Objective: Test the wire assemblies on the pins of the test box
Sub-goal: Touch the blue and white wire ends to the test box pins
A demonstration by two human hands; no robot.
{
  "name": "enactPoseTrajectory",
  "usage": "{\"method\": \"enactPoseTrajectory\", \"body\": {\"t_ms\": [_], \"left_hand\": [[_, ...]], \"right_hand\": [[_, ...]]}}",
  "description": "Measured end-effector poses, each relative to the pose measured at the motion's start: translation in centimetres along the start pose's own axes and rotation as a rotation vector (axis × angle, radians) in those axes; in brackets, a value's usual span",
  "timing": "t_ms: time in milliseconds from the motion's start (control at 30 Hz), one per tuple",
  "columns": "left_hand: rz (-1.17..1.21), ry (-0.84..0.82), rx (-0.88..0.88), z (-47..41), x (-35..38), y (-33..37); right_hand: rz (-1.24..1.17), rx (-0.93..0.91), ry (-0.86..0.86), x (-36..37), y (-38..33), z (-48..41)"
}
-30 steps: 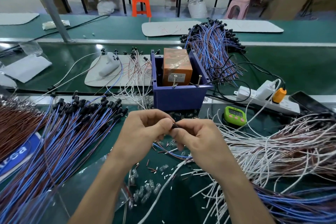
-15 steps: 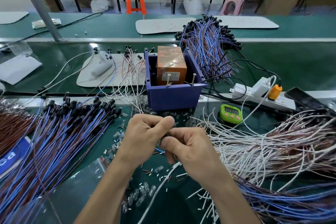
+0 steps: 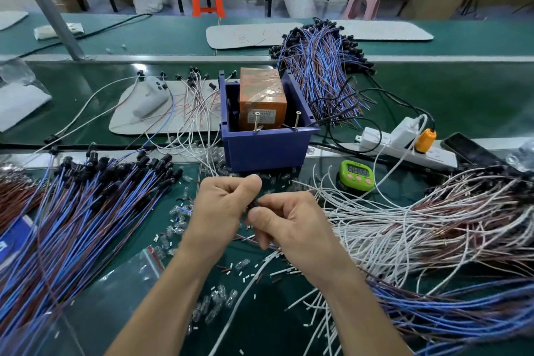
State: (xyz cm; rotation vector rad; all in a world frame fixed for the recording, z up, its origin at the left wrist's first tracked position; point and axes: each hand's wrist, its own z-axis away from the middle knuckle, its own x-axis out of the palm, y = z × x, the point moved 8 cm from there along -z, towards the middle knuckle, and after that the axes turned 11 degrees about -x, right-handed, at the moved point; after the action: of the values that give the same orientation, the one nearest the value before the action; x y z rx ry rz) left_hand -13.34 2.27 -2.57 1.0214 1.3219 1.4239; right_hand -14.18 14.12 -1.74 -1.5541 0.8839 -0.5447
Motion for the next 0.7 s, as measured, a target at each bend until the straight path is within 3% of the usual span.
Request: {"method": "enactPoseTrajectory", "body": {"t_ms": [100,200,267,400,500,700], "left_hand": [[-0.250,0.207,0.164,0.7,-1.5,1.5],[-0.398,0.294,0.217,1.2,-1.9,2.6],[-0.317,0.254,0.123,0.8,-2.0,1.9],[0.128,0.065,-0.147,-0.2,-0.7,-0.3],[0.146,0.027,-0.181,-0.4,0.0,0.3],[-0.344,0.241,0.144,0.6,-1.1,4.0]], "right_hand": [[0.048,0.039,-0.011,-0.1,0.5,-0.2],[0.117,0.060,-0.024,-0.1,0.6,-0.5],[0.153,0.049,-0.026,-0.3,0.4,-0.6],[0.024,0.001,0.030,0.0,-0.2,-0.5],[-0.077,-0.014,0.057,-0.2,-0.2,-0.6],[0.089,-0.005,0.035,-1.1,-0.7,-0.8]]}}
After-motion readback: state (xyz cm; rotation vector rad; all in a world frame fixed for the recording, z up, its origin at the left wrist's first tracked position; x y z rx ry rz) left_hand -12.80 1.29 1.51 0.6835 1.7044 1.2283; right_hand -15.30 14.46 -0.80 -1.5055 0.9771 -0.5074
